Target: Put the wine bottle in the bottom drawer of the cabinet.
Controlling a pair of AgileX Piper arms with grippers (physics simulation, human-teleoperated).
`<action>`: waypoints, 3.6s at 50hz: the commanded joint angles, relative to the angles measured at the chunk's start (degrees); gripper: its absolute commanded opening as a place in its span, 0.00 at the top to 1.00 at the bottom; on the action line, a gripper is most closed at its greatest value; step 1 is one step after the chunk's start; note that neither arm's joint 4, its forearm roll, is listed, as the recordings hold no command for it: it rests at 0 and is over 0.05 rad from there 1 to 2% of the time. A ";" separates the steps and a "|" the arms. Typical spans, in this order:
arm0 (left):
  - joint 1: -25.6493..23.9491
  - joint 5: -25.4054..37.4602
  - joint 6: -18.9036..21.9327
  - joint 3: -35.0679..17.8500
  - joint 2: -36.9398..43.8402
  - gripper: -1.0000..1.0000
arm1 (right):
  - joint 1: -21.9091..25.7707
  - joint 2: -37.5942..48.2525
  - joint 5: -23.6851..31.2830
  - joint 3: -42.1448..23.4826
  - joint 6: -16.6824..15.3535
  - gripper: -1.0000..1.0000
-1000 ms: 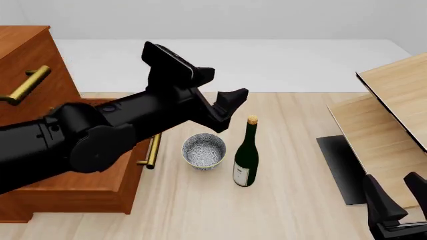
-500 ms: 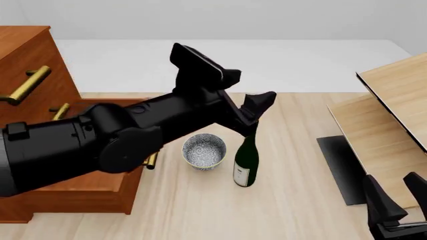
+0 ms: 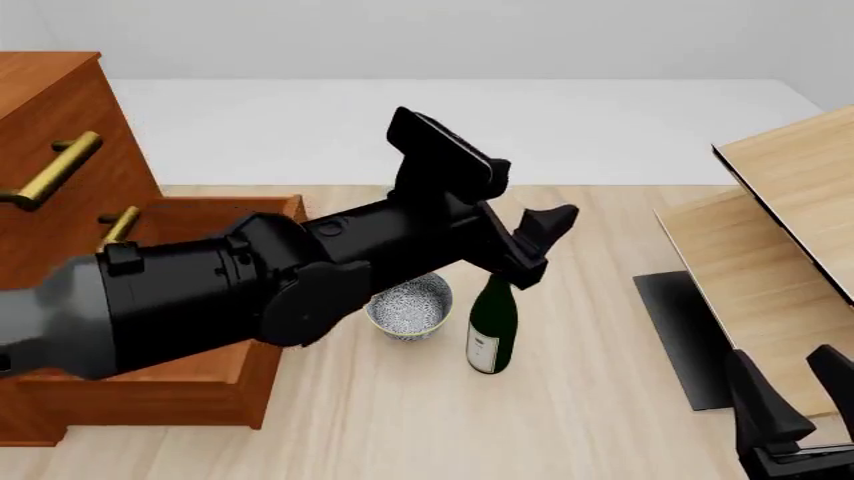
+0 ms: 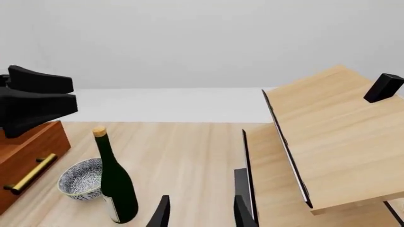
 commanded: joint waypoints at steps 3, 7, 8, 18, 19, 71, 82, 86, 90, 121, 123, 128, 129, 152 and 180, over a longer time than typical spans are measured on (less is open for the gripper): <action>1.26 -1.08 -1.15 0.55 1.40 0.00 | -0.05 0.16 -0.19 0.02 0.13 0.00; 1.91 -1.69 -1.52 0.61 2.13 0.00 | -0.10 0.09 -0.12 0.00 0.15 0.00; 2.06 -1.84 -1.84 0.61 2.44 0.00 | -0.09 0.10 -0.14 0.01 0.14 0.00; 3.21 -2.97 -2.09 0.84 4.11 0.00 | -0.20 0.19 -0.30 0.13 0.26 0.00; 3.31 -3.32 -2.22 1.06 4.26 0.00 | -0.17 0.13 -0.25 0.14 0.16 0.00; 4.28 -9.28 -6.10 5.81 8.54 0.00 | -0.43 -0.04 -0.26 0.23 -0.10 0.00; 5.29 -10.67 -6.88 6.52 9.70 0.00 | -0.58 -0.26 -0.06 0.26 -0.01 0.00; 5.48 -10.93 -6.92 6.72 10.05 0.00 | -0.65 -0.28 -0.06 0.28 0.03 0.00; 5.89 -11.36 -7.02 6.86 10.03 0.00 | -0.63 -0.28 -0.08 0.28 -0.03 0.00; 4.44 -12.54 -8.07 7.07 13.55 0.00 | -0.76 -0.69 0.35 0.20 -0.21 0.00; 5.39 -12.61 -7.90 6.94 13.58 0.00 | -0.74 -0.64 0.30 0.20 -0.22 0.00; 4.96 -12.19 -7.64 6.81 13.85 1.00 | -0.73 -0.67 0.39 0.13 -0.30 0.00; 4.85 -11.91 -6.94 6.68 13.92 1.00 | -0.68 -0.52 0.32 0.05 -0.38 0.00; 4.85 -9.03 -5.11 5.42 10.01 1.00 | -0.61 0.10 0.01 -0.05 -0.92 0.00; 1.66 -1.41 -0.54 2.04 -0.57 1.00 | 0.08 -0.27 0.29 -0.13 -1.50 0.00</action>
